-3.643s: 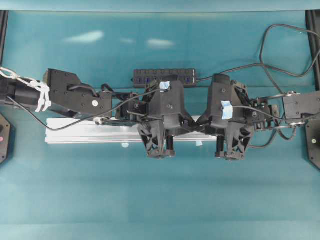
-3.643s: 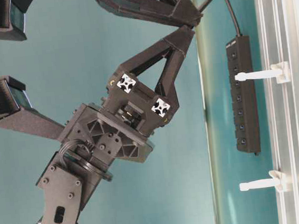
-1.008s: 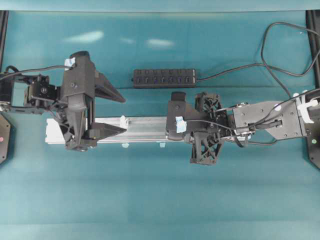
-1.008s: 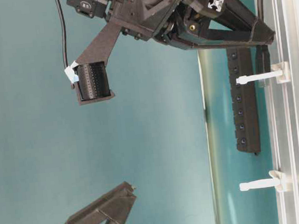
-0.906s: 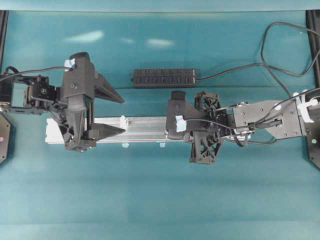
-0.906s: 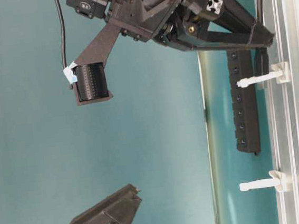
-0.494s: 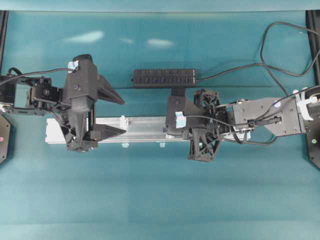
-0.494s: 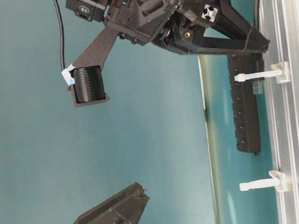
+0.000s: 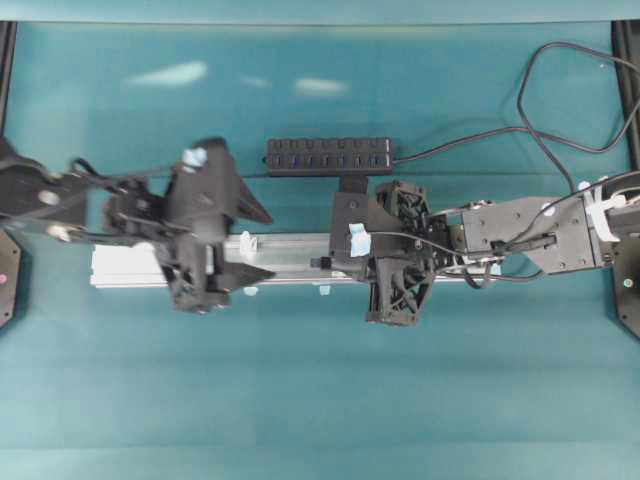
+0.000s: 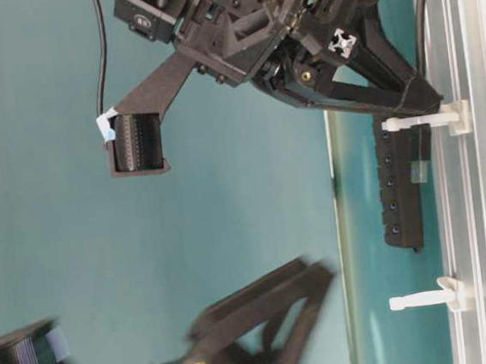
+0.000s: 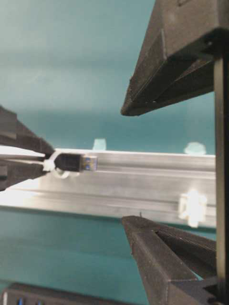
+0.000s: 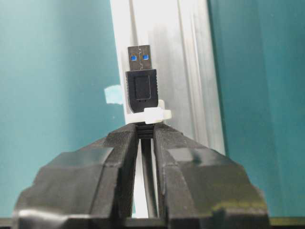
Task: Pass the USB cable through three rings with both arms.
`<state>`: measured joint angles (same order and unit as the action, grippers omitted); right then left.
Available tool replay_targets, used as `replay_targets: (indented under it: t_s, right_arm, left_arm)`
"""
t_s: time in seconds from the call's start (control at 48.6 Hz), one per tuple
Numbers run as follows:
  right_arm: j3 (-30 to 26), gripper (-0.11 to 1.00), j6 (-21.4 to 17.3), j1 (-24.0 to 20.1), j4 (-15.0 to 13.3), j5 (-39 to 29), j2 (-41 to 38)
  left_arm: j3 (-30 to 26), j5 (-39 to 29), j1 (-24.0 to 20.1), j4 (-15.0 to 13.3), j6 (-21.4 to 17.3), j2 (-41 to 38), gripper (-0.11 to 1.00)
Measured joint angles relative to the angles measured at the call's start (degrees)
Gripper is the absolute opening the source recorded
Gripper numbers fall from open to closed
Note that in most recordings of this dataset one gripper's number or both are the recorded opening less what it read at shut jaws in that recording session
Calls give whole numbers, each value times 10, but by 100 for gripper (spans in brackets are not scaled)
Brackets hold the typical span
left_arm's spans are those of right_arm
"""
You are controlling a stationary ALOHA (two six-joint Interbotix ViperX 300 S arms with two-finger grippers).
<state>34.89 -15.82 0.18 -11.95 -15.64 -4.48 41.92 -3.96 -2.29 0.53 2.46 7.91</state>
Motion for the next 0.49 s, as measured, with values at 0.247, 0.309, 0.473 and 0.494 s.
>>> replay_targets:
  t_s: [0.247,0.309,0.473,0.494]
  right_arm:
    - [11,-6,0,0,0,6,3]
    - [12,-6,0,0,0,8,4]
    - [13,-6,0,0,1,18,4]
    - [14,-6,0,0,1,18,4]
  left_arm:
    - [-23,47,1,0,0,-78,95]
    - [-30,50,1,0,-2,-97,95]
    - [-57,60,2,1,-6,-135,95]
    - [-60,61,2,0,-6,-139,95]
